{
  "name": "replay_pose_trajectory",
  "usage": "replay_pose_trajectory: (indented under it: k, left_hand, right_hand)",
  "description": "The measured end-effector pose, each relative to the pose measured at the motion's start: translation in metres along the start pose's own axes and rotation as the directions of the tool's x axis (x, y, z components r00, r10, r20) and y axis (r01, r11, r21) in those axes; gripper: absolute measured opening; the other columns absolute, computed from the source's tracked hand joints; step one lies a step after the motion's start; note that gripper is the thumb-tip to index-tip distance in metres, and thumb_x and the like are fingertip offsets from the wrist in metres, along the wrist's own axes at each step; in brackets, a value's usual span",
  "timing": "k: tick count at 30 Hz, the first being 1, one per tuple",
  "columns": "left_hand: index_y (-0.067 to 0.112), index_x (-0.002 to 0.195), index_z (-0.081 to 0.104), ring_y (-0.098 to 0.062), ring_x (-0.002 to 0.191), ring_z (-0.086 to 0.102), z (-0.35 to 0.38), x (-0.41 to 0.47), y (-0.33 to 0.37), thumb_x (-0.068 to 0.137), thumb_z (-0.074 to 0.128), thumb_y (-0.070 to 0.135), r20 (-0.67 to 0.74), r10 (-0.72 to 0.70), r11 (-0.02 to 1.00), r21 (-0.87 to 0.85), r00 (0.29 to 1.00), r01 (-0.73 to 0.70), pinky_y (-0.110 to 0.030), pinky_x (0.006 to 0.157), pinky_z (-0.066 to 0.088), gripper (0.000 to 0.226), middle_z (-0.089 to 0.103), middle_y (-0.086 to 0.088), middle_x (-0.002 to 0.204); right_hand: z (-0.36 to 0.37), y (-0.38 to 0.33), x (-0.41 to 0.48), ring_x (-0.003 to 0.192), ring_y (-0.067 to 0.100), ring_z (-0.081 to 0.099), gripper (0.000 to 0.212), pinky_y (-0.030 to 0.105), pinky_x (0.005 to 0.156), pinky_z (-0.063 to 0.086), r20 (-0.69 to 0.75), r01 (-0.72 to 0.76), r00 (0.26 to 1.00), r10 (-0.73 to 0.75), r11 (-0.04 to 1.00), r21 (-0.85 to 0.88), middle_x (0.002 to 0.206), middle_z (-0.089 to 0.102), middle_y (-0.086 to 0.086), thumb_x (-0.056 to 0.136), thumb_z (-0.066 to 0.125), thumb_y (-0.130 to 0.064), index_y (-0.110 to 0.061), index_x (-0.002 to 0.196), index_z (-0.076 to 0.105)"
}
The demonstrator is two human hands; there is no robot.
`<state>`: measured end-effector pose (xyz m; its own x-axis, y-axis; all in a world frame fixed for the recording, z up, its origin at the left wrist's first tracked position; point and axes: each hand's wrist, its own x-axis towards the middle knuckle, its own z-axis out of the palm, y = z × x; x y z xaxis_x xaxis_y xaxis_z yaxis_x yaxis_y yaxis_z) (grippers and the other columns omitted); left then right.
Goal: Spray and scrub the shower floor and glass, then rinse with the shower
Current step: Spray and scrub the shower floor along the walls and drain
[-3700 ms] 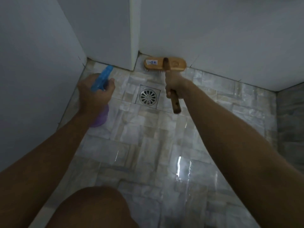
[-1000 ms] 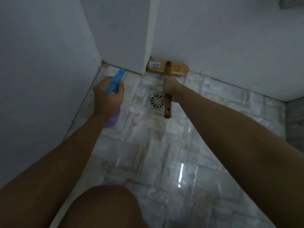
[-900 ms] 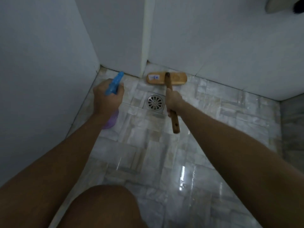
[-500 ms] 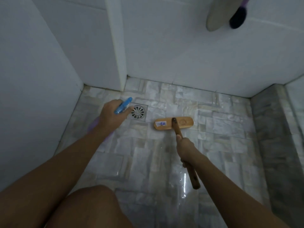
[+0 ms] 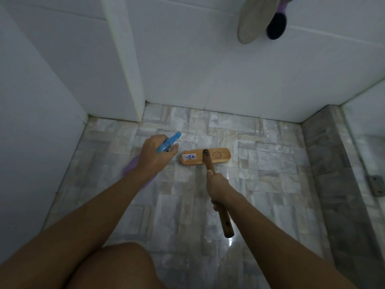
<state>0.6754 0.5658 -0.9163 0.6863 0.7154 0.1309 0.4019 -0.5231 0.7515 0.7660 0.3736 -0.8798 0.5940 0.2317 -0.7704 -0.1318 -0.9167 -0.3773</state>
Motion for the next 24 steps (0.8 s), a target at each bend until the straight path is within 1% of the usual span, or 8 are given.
replay_pose_trajectory:
  k: [4,6,11,14,16,18,22,24]
  left_hand:
    - [0.008,0.07,0.057,-0.018,0.058,0.053,0.0047,0.0049,-0.0002,0.076,0.085,0.03,-0.011,-0.039,0.999,0.021,0.999,0.039,-0.033,0.056,0.046,0.036,0.058,-0.003,0.066]
    - [0.005,0.074,0.058,-0.02,0.06,0.053,0.0051,0.0062,0.0014,0.074,0.087,0.029,-0.012,-0.012,1.0,0.014,1.0,0.012,-0.03,0.058,0.042,0.038,0.059,-0.006,0.07]
    - [0.006,0.073,0.06,-0.022,0.06,0.056,0.0049,0.0045,0.0024,0.077,0.085,0.03,-0.002,-0.029,1.0,0.011,1.0,0.03,-0.035,0.06,0.05,0.035,0.06,-0.006,0.067]
    - [0.008,0.071,0.059,-0.019,0.057,0.053,0.0023,0.0038,0.0054,0.077,0.086,0.029,-0.013,-0.051,0.999,-0.003,0.999,0.051,-0.02,0.056,0.042,0.035,0.058,-0.004,0.065]
    - [0.011,0.07,0.055,-0.017,0.056,0.049,0.0011,0.0052,0.0063,0.073,0.089,0.03,-0.02,-0.029,1.0,-0.009,0.999,0.029,-0.018,0.054,0.037,0.038,0.055,-0.003,0.065]
    - [0.011,0.071,0.055,-0.018,0.056,0.049,0.0,0.0062,0.007,0.071,0.09,0.031,-0.01,-0.022,1.0,-0.014,1.0,0.022,-0.022,0.054,0.039,0.04,0.056,-0.004,0.066]
    - [0.006,0.07,0.06,-0.026,0.057,0.058,0.0004,0.0059,0.0049,0.076,0.086,0.033,0.004,-0.05,0.999,-0.009,0.999,0.05,-0.04,0.058,0.053,0.037,0.06,-0.007,0.064]
    - [0.006,0.072,0.061,-0.027,0.059,0.059,0.0004,0.0047,0.0065,0.077,0.085,0.033,0.005,-0.067,0.998,-0.013,0.998,0.067,-0.041,0.06,0.053,0.036,0.061,-0.008,0.065]
  right_hand:
    - [-0.0004,-0.0013,-0.0015,0.066,0.026,0.06,0.042,0.038,0.053,0.056,0.019,0.008,1.0,-0.008,1.0,0.026,0.096,0.058,0.014,0.107,0.024,-0.05,-0.013,0.11,0.044]
    - [-0.001,-0.0017,-0.0017,0.067,0.026,0.06,0.042,0.037,0.052,0.055,0.022,-0.001,1.0,0.0,1.0,0.03,0.097,0.058,0.014,0.107,0.024,-0.05,-0.013,0.11,0.043]
    - [-0.0014,-0.0016,-0.001,0.064,0.024,0.059,0.043,0.035,0.049,0.054,0.028,0.001,1.0,-0.002,0.999,0.046,0.093,0.058,0.013,0.107,0.023,-0.05,-0.013,0.111,0.045]
    - [-0.0013,-0.0023,-0.0016,0.064,0.023,0.058,0.043,0.036,0.052,0.055,0.029,0.005,1.0,-0.007,0.999,0.051,0.092,0.058,0.012,0.107,0.023,-0.049,-0.012,0.111,0.046]
    - [-0.0019,-0.0041,-0.0026,0.065,0.023,0.059,0.041,0.036,0.052,0.054,0.027,0.014,1.0,-0.015,0.999,0.046,0.09,0.058,0.011,0.108,0.023,-0.049,-0.013,0.108,0.045]
    - [-0.0026,-0.0047,-0.003,0.065,0.023,0.059,0.04,0.036,0.053,0.054,0.03,0.013,0.999,-0.015,0.999,0.047,0.089,0.057,0.011,0.108,0.024,-0.049,-0.014,0.108,0.044]
    - [-0.002,-0.0037,-0.0033,0.067,0.022,0.058,0.04,0.037,0.056,0.055,0.042,0.018,0.999,-0.02,0.998,0.057,0.09,0.057,0.011,0.107,0.023,-0.05,-0.015,0.109,0.044]
    - [-0.0018,-0.0035,-0.0039,0.067,0.021,0.058,0.04,0.036,0.056,0.055,0.039,0.02,0.999,-0.022,0.998,0.054,0.09,0.057,0.011,0.107,0.022,-0.05,-0.016,0.108,0.044]
